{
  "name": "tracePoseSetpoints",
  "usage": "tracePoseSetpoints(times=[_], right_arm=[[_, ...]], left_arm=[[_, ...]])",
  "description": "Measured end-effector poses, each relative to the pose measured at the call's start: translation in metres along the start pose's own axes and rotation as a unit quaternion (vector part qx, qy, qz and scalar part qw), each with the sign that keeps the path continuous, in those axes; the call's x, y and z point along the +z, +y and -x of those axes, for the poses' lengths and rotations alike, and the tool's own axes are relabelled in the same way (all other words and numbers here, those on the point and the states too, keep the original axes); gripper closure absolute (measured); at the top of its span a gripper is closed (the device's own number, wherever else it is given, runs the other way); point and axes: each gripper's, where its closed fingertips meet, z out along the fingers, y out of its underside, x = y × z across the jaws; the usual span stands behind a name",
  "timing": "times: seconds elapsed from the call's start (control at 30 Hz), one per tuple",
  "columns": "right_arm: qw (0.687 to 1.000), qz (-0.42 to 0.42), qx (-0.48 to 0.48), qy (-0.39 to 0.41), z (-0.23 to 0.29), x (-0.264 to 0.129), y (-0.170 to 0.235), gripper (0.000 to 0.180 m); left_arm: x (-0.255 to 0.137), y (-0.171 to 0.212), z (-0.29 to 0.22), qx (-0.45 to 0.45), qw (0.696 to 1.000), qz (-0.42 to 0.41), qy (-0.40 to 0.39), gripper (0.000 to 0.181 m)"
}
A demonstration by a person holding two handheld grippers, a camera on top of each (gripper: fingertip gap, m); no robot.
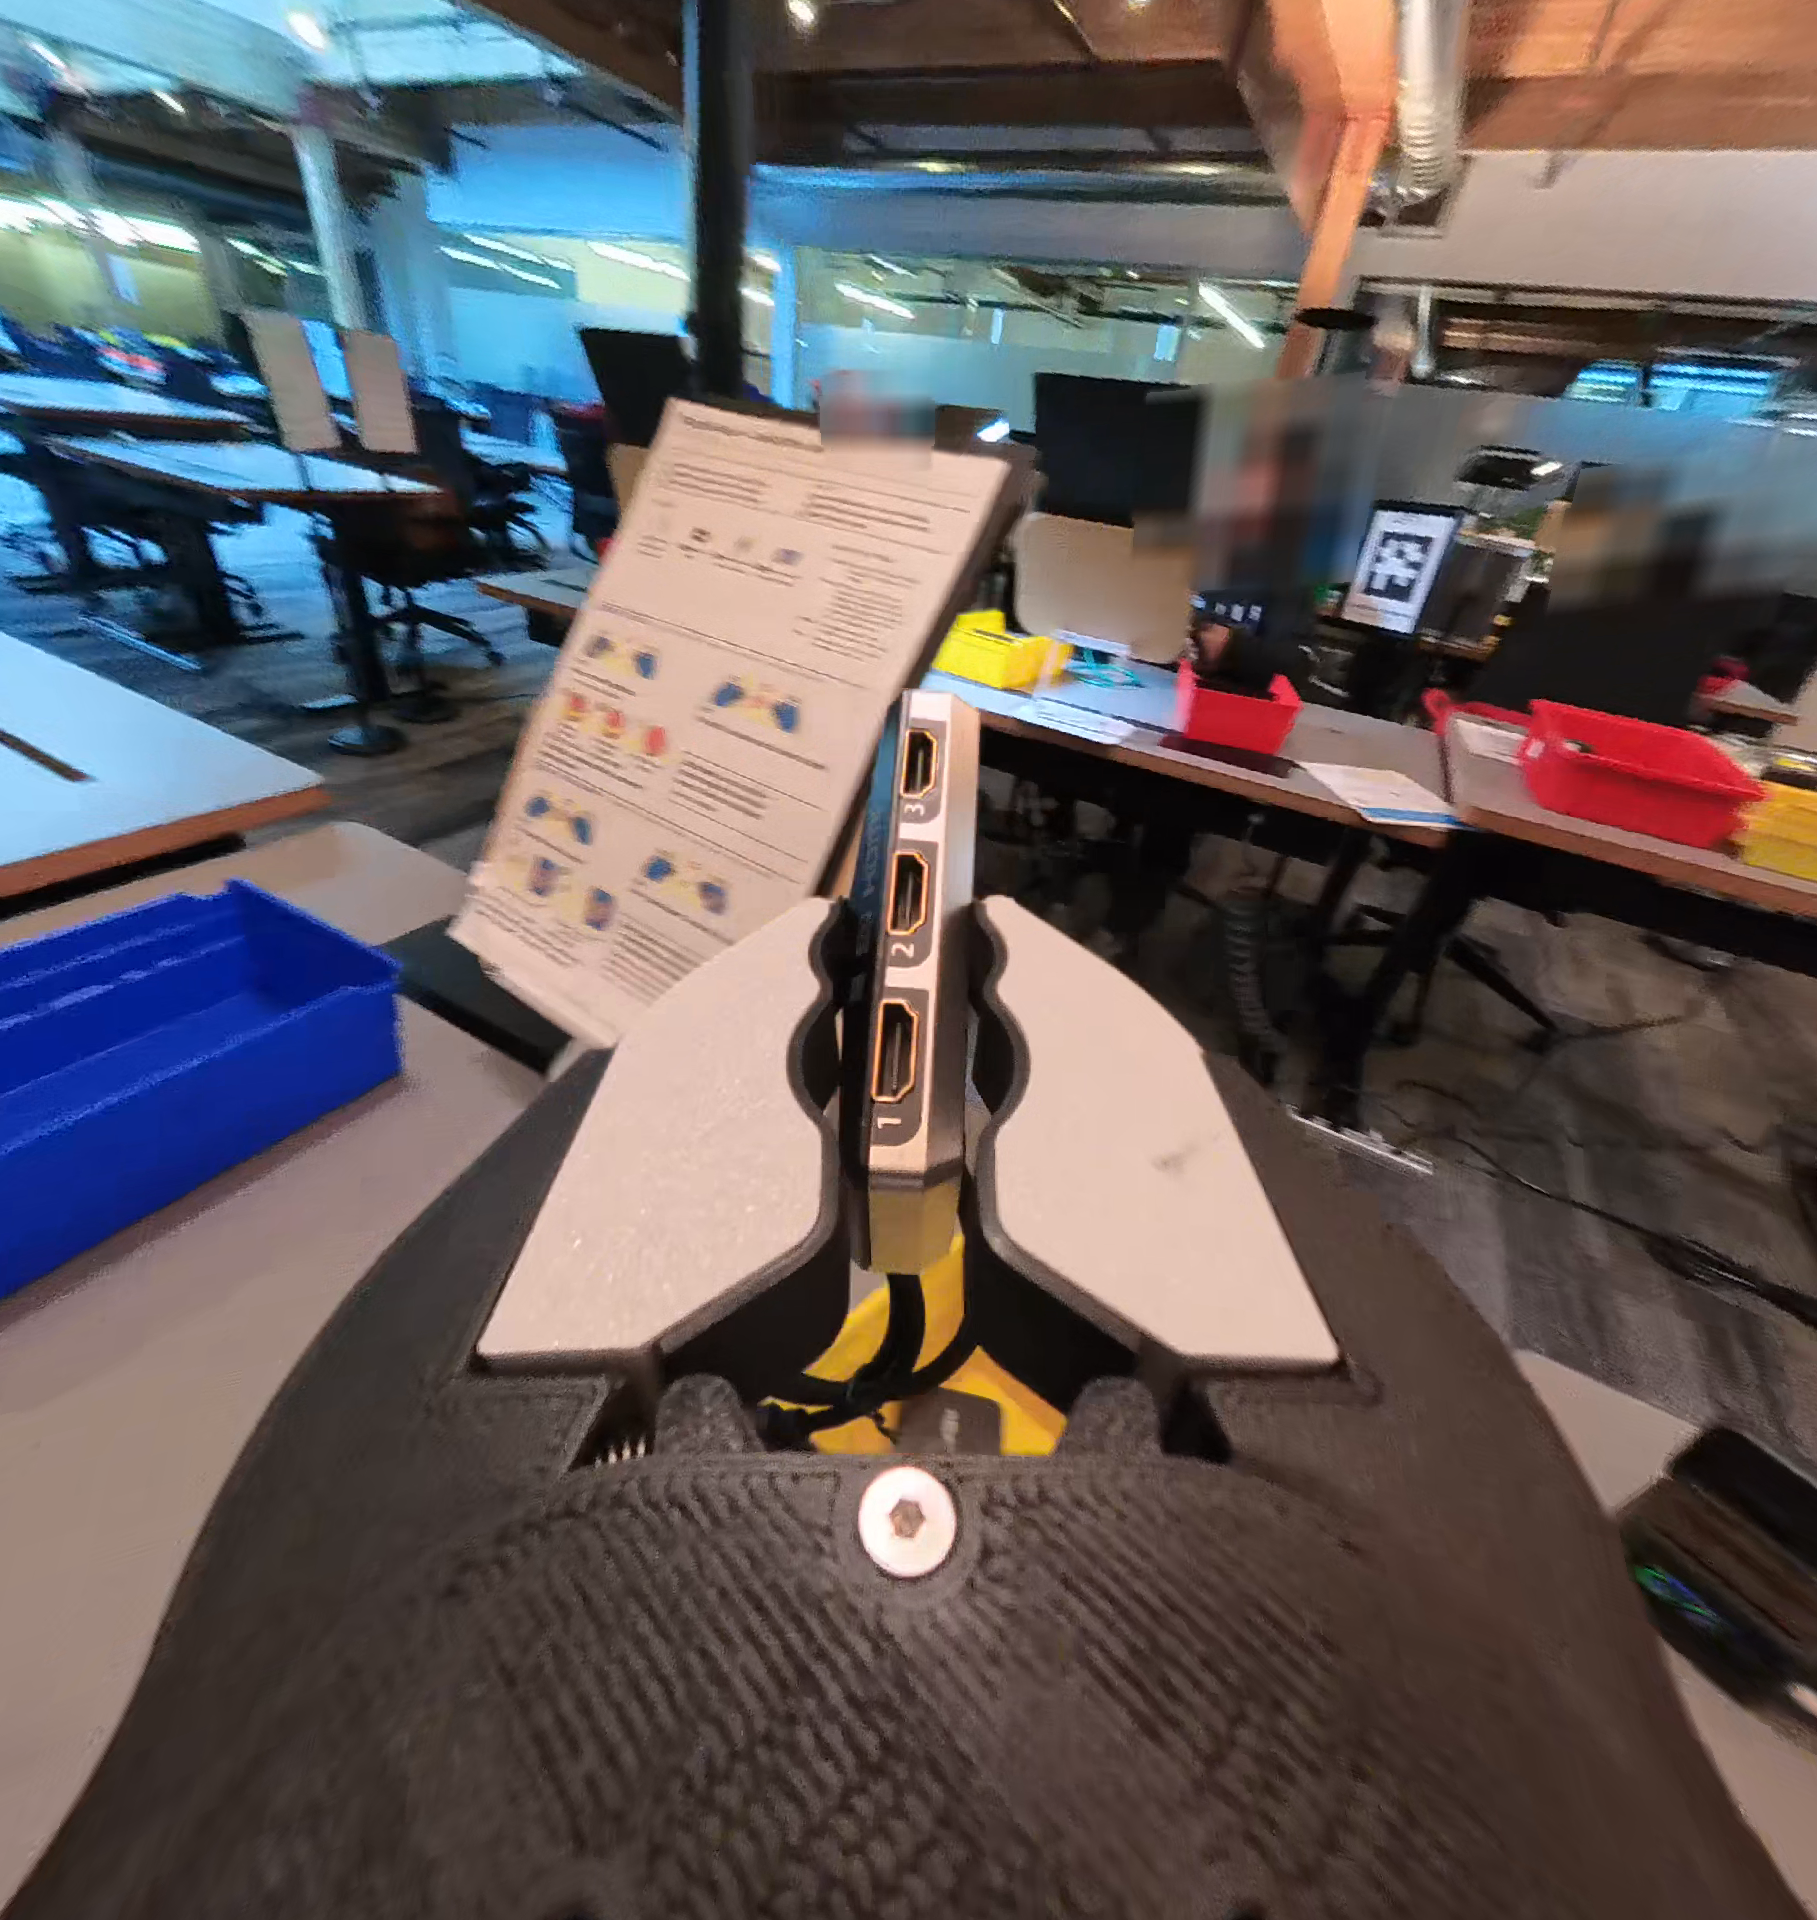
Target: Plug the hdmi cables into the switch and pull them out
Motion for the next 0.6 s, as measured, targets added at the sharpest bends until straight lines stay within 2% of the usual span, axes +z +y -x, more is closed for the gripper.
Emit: tracePoseSetpoints(times=[0.1,0.2,0.37,0.53,0.6], right_arm=[[0.997,0.058,-0.02,0.048,-0.038,0.016,0.034,0.158],[0.985,0.152,-0.053,0.056,-0.057,0.03,0.089,0.158],[0.921,0.326,-0.207,0.049,-0.066,0.038,0.184,0.157],[0.865,0.393,-0.312,0.026,-0.054,0.055,0.242,0.158],[0.853,0.403,-0.332,0.005,-0.043,0.065,0.261,0.157]], left_arm=[[0.004,0.007,-0.002,-0.001,1.0,0.011,0.006,0.127],[0.007,0.012,-0.004,-0.004,1.0,0.017,0.013,0.127],[0.013,0.023,-0.006,-0.016,0.999,0.026,0.021,0.128],[0.022,0.038,-0.011,-0.03,0.998,0.043,0.034,0.128],[0.026,0.044,-0.015,-0.03,0.997,0.052,0.043,0.129]])
